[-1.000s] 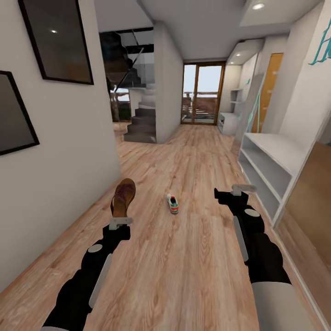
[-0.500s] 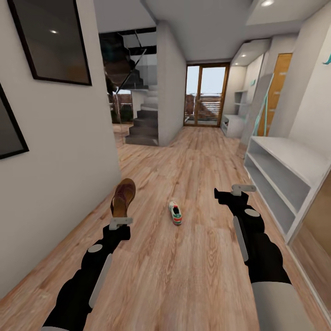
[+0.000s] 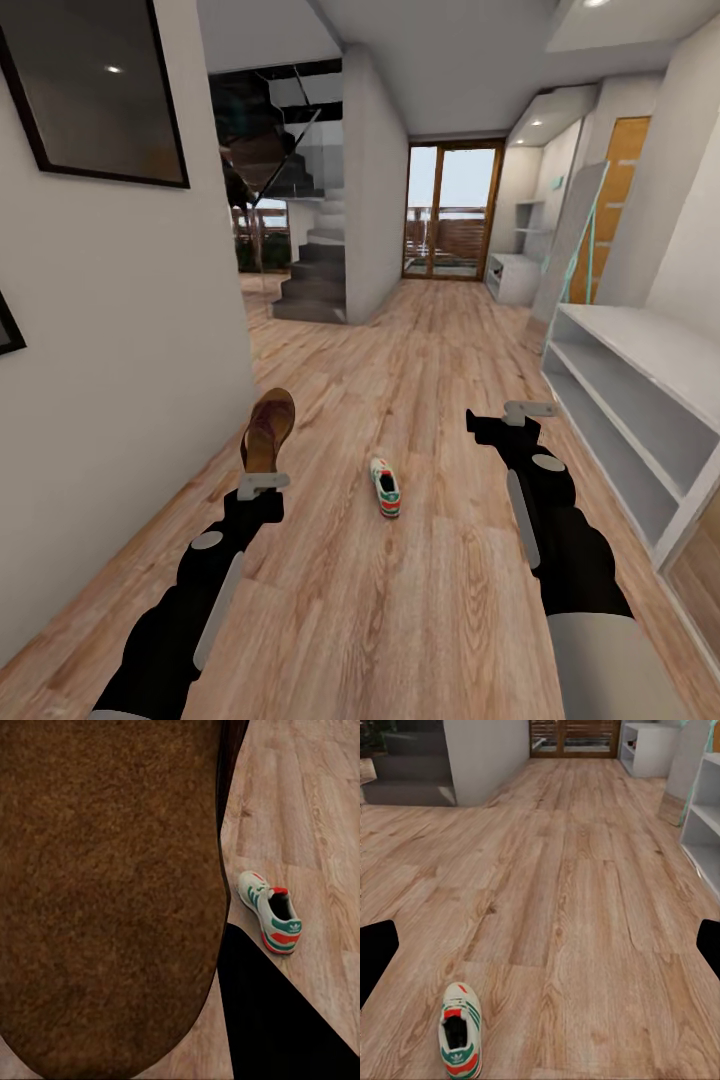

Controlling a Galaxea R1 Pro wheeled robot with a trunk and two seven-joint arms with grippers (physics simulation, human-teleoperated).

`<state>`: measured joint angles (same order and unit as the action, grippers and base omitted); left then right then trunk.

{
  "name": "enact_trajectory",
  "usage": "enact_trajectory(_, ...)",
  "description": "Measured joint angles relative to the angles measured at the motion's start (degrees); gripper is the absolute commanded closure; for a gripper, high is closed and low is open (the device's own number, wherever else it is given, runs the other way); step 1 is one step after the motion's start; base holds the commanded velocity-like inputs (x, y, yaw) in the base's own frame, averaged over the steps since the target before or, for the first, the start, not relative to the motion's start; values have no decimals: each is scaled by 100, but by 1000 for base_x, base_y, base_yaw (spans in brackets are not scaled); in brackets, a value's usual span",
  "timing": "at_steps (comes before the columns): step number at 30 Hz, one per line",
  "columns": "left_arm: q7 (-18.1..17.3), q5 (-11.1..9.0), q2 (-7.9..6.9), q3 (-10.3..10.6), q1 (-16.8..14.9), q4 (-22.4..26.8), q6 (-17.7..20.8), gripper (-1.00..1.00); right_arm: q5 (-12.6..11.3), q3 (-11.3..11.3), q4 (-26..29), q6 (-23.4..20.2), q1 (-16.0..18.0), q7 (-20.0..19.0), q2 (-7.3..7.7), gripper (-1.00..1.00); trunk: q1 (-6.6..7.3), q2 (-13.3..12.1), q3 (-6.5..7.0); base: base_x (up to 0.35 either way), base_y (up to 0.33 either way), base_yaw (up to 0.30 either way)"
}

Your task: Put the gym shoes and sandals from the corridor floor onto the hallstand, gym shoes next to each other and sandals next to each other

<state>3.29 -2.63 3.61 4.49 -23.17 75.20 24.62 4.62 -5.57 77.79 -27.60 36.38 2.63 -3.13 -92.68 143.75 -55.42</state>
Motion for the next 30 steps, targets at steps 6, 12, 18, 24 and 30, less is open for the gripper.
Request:
enact_trajectory(6, 0, 1, 0, 0, 0, 0, 0, 100, 0, 0, -3, 1, -1, 0, 0, -100, 0, 0, 27, 343, 68, 147)
enact_trajectory(12, 0, 1, 0, 0, 0, 3, 0, 100, 0, 0, -2, 0, -1, -5, 1, -100, 0, 0, 35, 342, 87, 27)
enact_trajectory(18, 0, 4, 0, 0, 0, 0, 1, 100, 6, -1, 0, 1, -1, -8, 1, -100, 0, 0, 35, 319, 140, 2)
enact_trajectory(24, 0, 4, 0, 0, 0, -1, 1, 100, 7, 1, 5, 1, -3, -7, 1, -100, 0, 0, 35, 311, 152, 0)
enact_trajectory(30, 0, 2, 0, 0, 0, -1, 1, 100, 8, 1, 2, 1, -1, -6, 1, -100, 0, 0, 35, 310, 153, 0)
